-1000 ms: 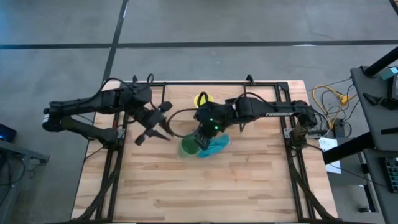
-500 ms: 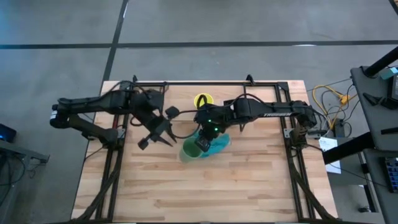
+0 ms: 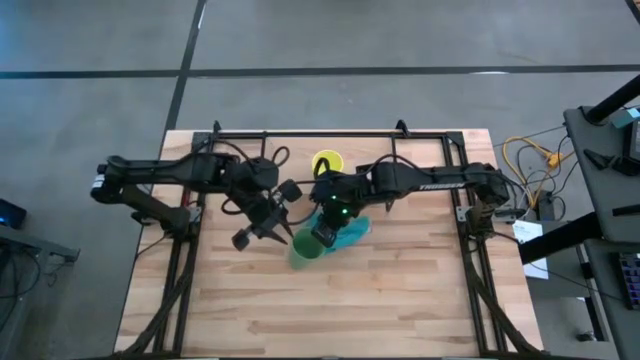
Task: Stack small to large cups/mugs on shelf
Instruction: Put the green cup on the shelf
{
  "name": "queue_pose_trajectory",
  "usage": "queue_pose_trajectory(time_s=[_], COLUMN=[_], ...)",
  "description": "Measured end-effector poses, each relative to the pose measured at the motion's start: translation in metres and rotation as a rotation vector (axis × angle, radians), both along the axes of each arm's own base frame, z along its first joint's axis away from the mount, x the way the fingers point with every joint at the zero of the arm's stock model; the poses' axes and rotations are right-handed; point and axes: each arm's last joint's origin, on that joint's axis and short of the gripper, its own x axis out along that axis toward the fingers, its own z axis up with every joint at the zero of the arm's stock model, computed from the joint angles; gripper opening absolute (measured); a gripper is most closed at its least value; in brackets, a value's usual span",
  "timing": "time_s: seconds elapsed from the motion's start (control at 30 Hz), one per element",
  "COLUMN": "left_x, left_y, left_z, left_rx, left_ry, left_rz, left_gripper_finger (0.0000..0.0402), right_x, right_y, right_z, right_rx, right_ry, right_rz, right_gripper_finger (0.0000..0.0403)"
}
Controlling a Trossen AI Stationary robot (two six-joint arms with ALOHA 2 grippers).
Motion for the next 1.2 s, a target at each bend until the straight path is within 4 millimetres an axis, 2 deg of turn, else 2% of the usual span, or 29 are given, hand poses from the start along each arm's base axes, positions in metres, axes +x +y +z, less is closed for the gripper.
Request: queue_pose_trajectory(time_s=[0.17, 0.43, 1.2], left_x=[0.008, 0.009, 0.012], left_y=[-0.006, -0.008, -0.016], left_z=[-0.006, -0.005, -0.009], left_rx=[-0.001, -0.001, -0.003], left_ry=[0.023, 0.023, 0.049], left_rz=[-0.021, -0.026, -0.050], left_gripper_finger=[0.0075, 0.0075, 0.0075], right_x=[0.008, 0.006, 0.007], right_y=[0.000, 0.000, 0.000], right_z=[0.002, -0.009, -0.004], right_rx=[0.012, 0.025, 0.035], right_ry=[-0.090, -0.040, -0.068], right_rz=[-0.002, 0.000, 0.036], right_gripper_finger=[0.0008, 0.0008, 0.0008])
